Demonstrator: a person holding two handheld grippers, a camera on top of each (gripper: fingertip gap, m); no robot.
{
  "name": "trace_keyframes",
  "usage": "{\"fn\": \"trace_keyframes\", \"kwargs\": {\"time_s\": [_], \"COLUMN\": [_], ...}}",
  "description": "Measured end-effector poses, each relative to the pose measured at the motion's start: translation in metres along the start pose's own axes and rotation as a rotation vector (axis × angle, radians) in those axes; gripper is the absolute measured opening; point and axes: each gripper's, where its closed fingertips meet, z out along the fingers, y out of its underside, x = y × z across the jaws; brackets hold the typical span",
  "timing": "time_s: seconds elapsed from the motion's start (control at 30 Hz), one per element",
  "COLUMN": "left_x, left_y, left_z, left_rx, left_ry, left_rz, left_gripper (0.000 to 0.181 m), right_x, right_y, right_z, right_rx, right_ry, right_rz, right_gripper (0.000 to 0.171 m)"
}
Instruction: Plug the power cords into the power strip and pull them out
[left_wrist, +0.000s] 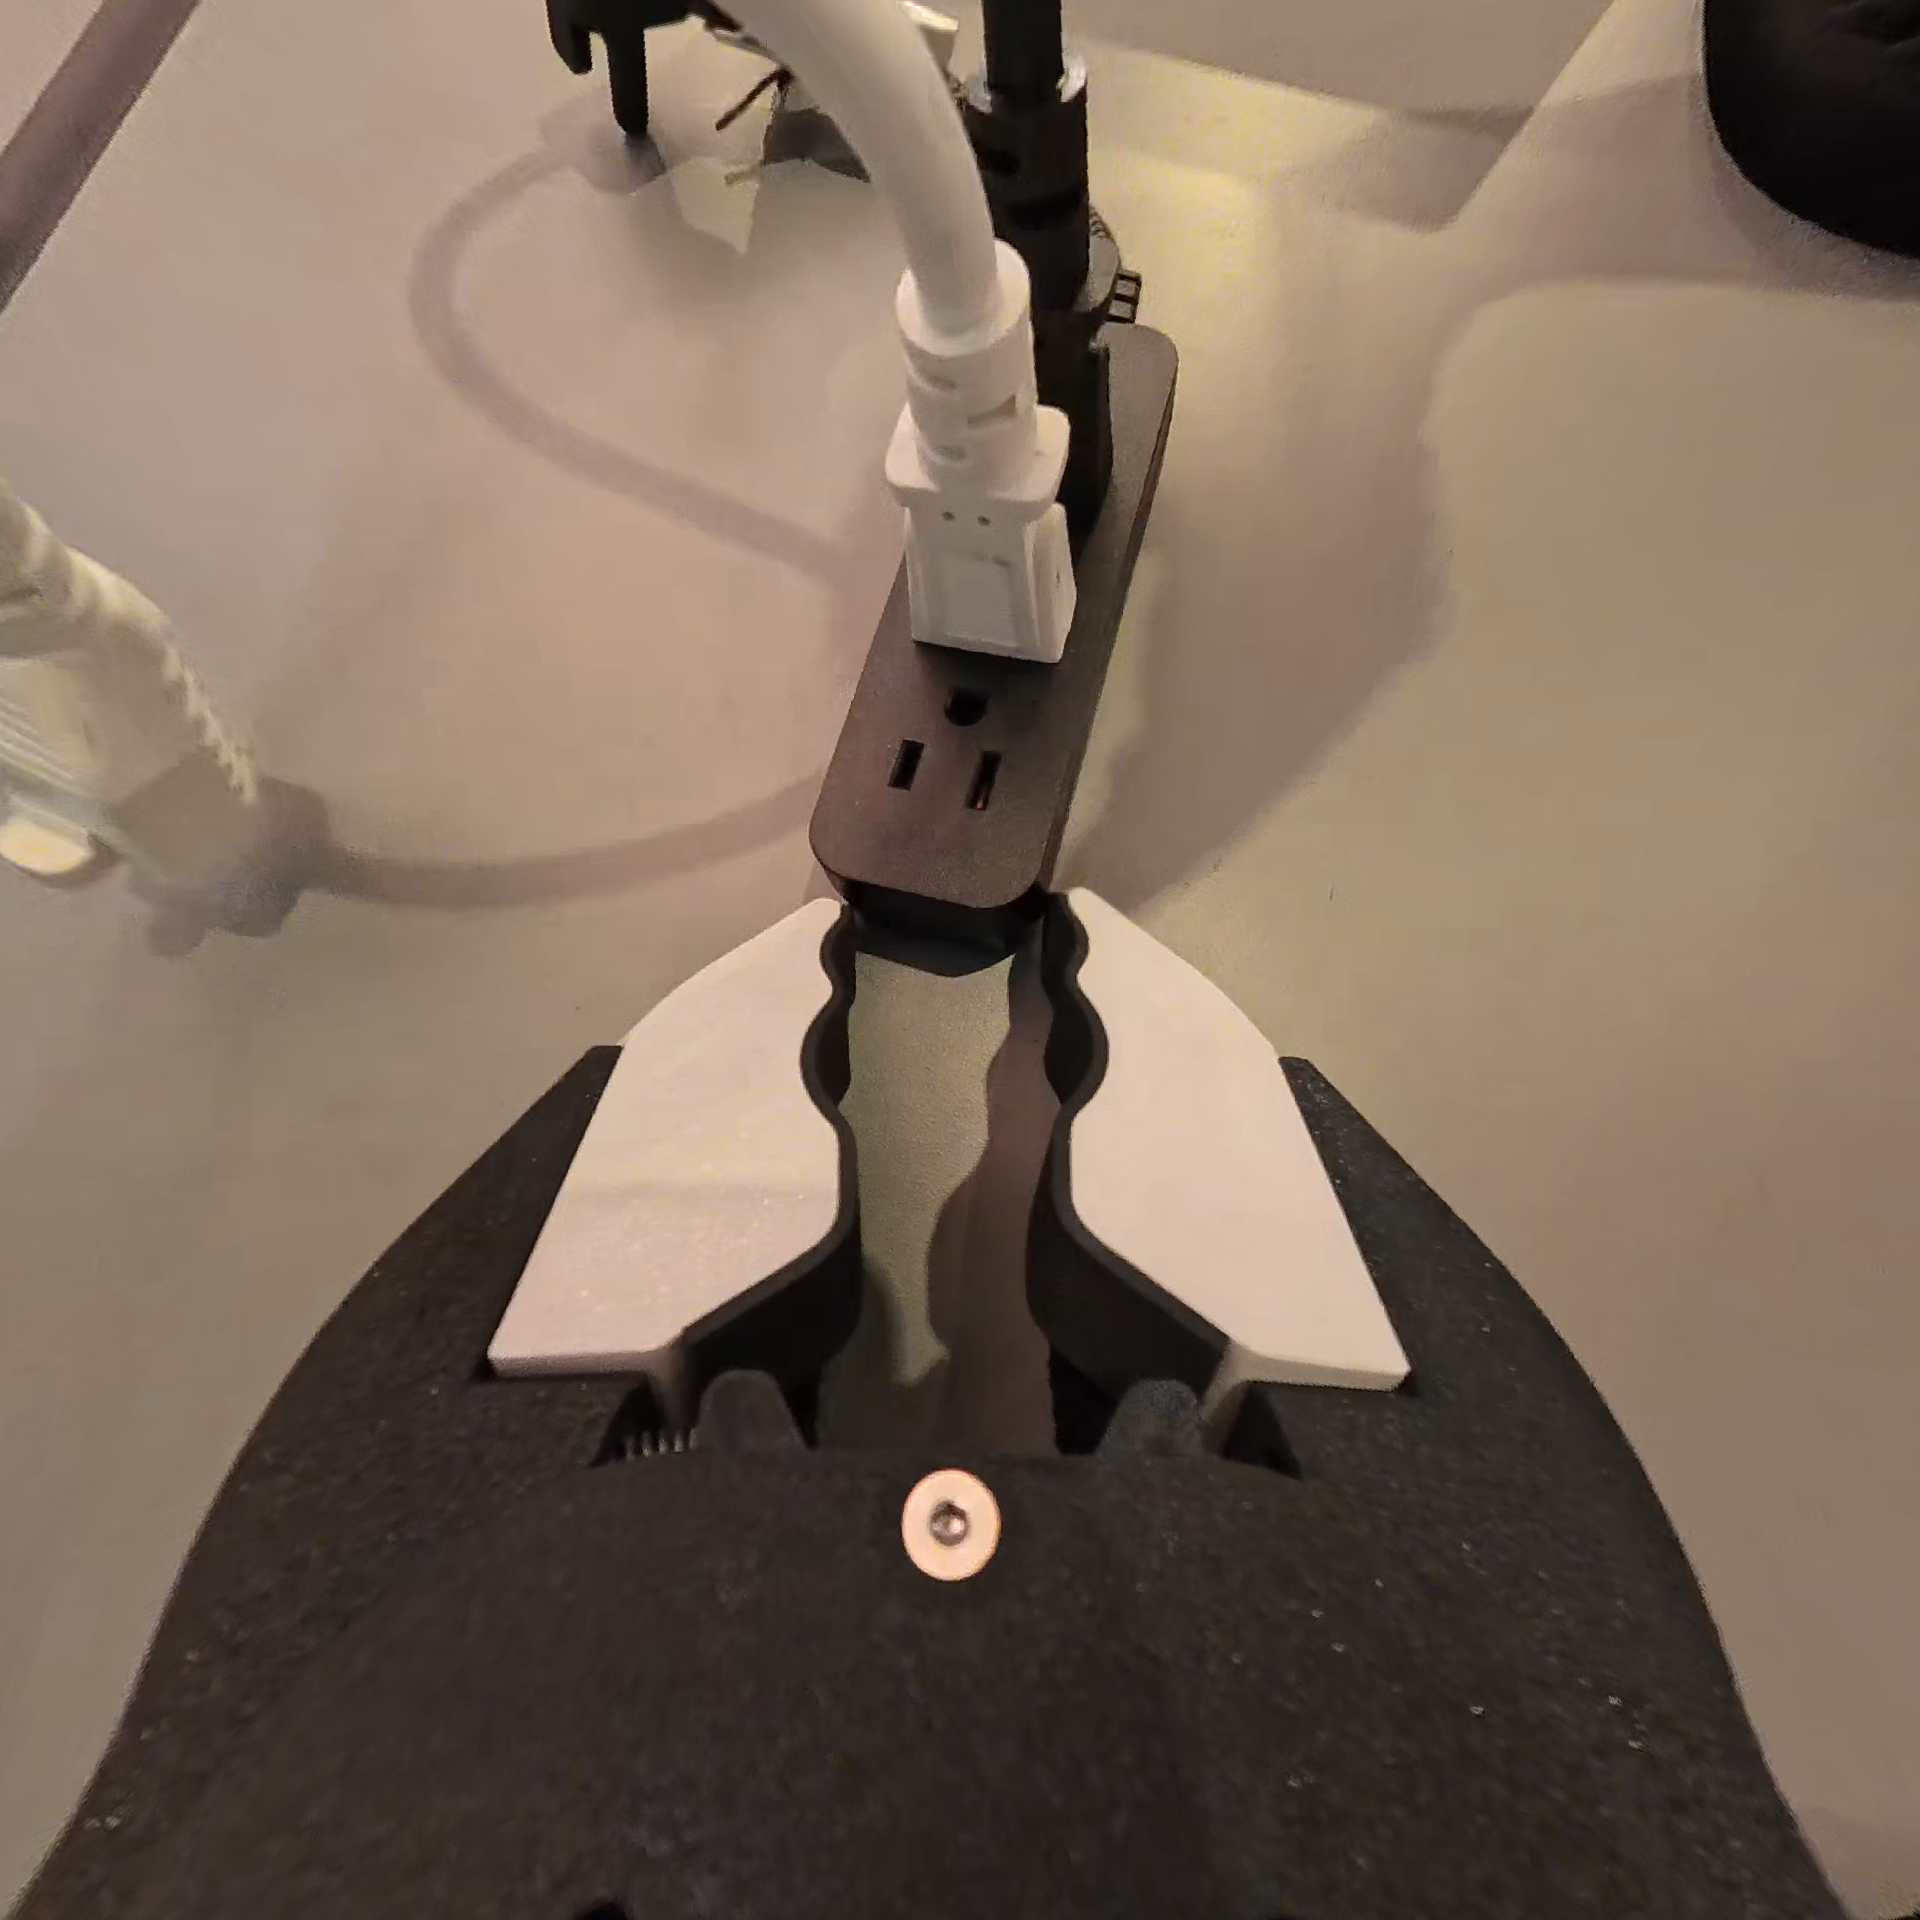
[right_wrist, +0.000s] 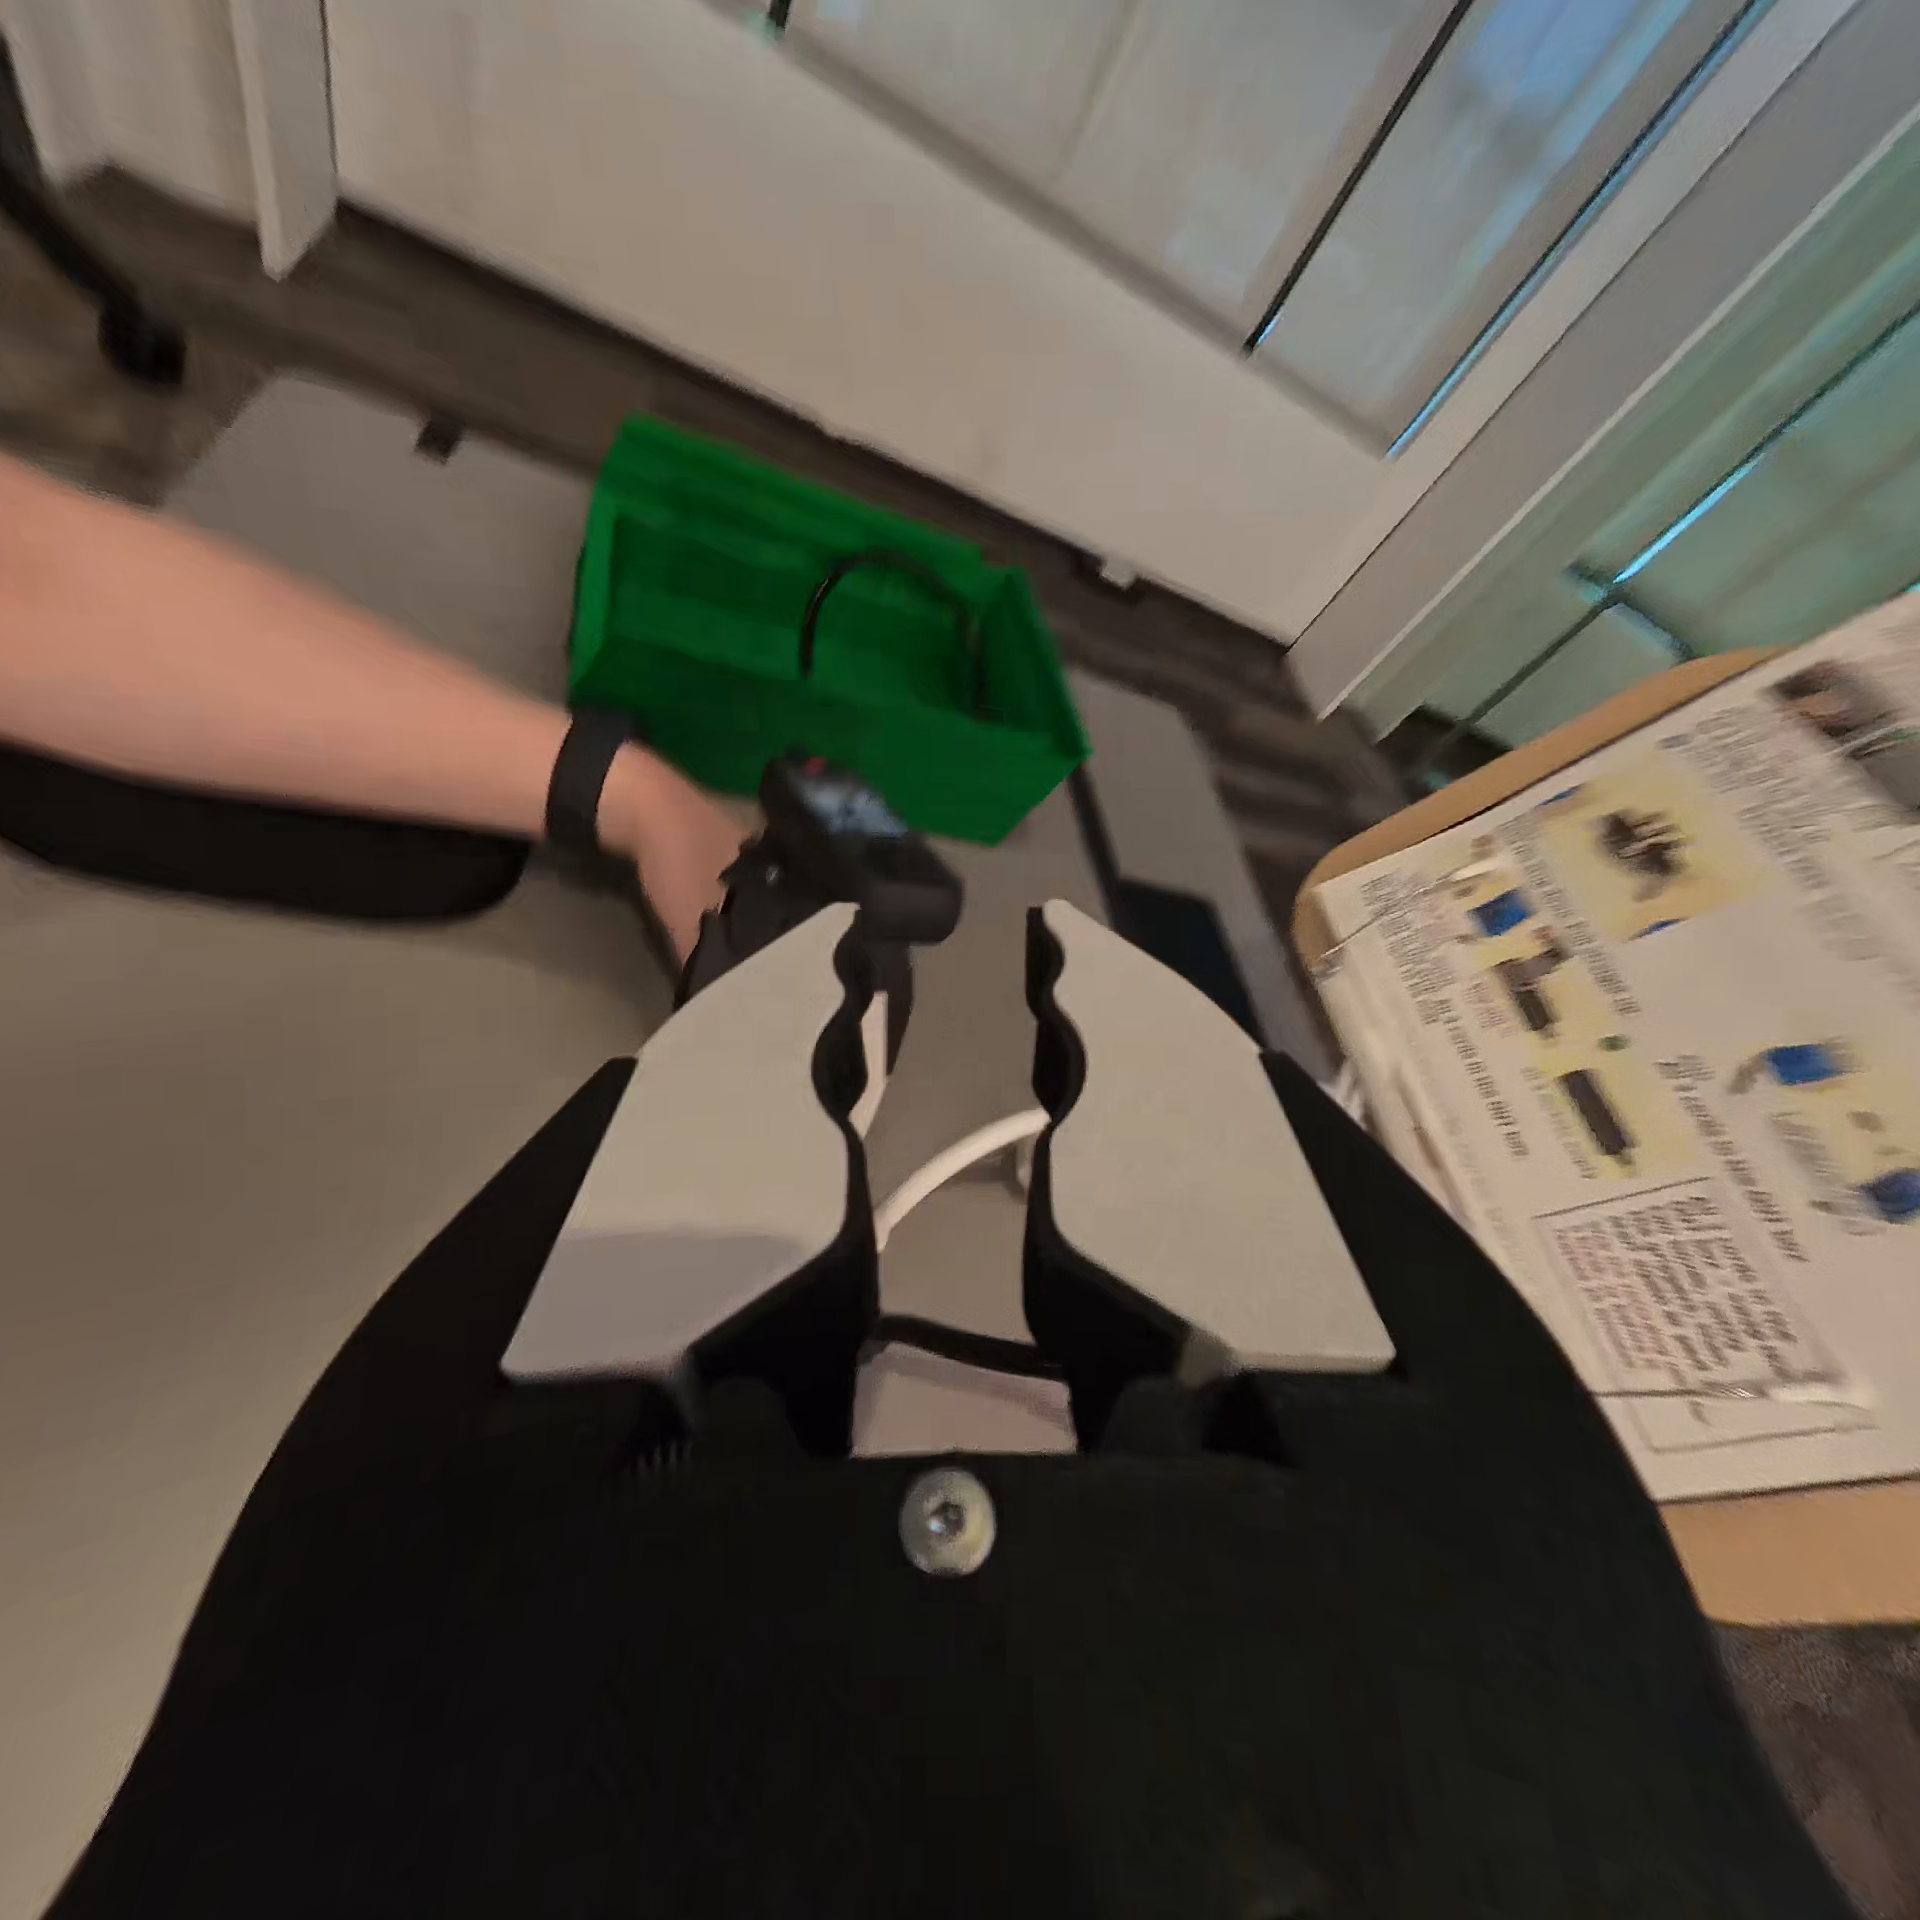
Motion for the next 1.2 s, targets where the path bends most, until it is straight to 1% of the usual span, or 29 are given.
{"fn": "trace_keyframes", "kwargs": {"time_s": [0.07,0.1,0.17,0.23,0.27,0.33,0.43,0.5,0.57,0.63,0.73,0.77,0.9,1.03,1.07,1.13,1.2], "left_x": [0.001,0.001,-0.001,0.001,0.002,0.004,0.005,-0.001,-0.007,-0.007,-0.002,0.000,0.006,0.005,0.004,0.005,0.006], "left_y": [0.000,0.000,-0.002,-0.005,-0.008,-0.018,-0.032,-0.036,-0.032,-0.027,-0.028,-0.027,-0.026,-0.026,-0.030,-0.050,-0.080], "left_z": [-0.002,-0.004,-0.006,-0.007,-0.007,-0.008,-0.012,-0.013,-0.009,-0.004,-0.002,-0.001,-0.002,-0.004,-0.008,-0.024,-0.055], "left_rx": [0.009,0.019,0.040,0.060,0.076,0.122,0.184,0.213,0.199,0.162,0.156,0.147,0.144,0.107,0.108,0.183,0.290], "left_ry": [-0.012,-0.023,-0.036,-0.021,-0.006,0.014,0.045,0.018,-0.013,-0.022,-0.006,0.001,0.025,0.000,-0.021,-0.055,-0.122], "left_rz": [0.008,0.008,-0.003,-0.020,-0.034,-0.054,-0.087,-0.126,-0.152,-0.149,-0.140,-0.142,-0.134,-0.134,-0.131,-0.112,-0.091], "left_gripper": [0.033,0.034,0.043,0.048,0.051,0.052,0.051,0.045,0.041,0.041,0.041,0.043,0.041,0.042,0.042,0.040,0.039], "right_x": [0.019,0.028,0.036,0.039,0.045,0.055,0.068,0.071,0.072,0.073,0.071,0.070,0.065,0.062,0.062,0.062,0.062], "right_y": [-0.010,-0.007,0.004,0.008,0.012,0.019,0.023,0.031,0.038,0.042,0.046,0.049,0.060,0.059,0.057,0.050,0.042], "right_z": [-0.022,-0.032,-0.048,-0.059,-0.063,-0.073,-0.086,-0.087,-0.085,-0.081,-0.072,-0.069,-0.056,-0.052,-0.052,-0.055,-0.060], "right_rx": [0.056,0.065,0.121,0.237,0.261,0.298,0.380,0.365,0.332,0.308,0.272,0.251,0.152,0.119,0.124,0.145,0.171], "right_ry": [0.099,0.153,0.220,0.215,0.215,0.212,0.249,0.257,0.267,0.272,0.253,0.250,0.243,0.249,0.252,0.262,0.278], "right_rz": [0.044,0.067,0.108,0.099,0.139,0.220,0.264,0.277,0.273,0.267,0.268,0.265,0.226,0.189,0.183,0.171,0.156], "right_gripper": [0.031,0.032,0.032,0.027,0.027,0.027,0.027,0.026,0.026,0.026,0.026,0.026,0.026,0.026,0.026,0.026,0.026]}}
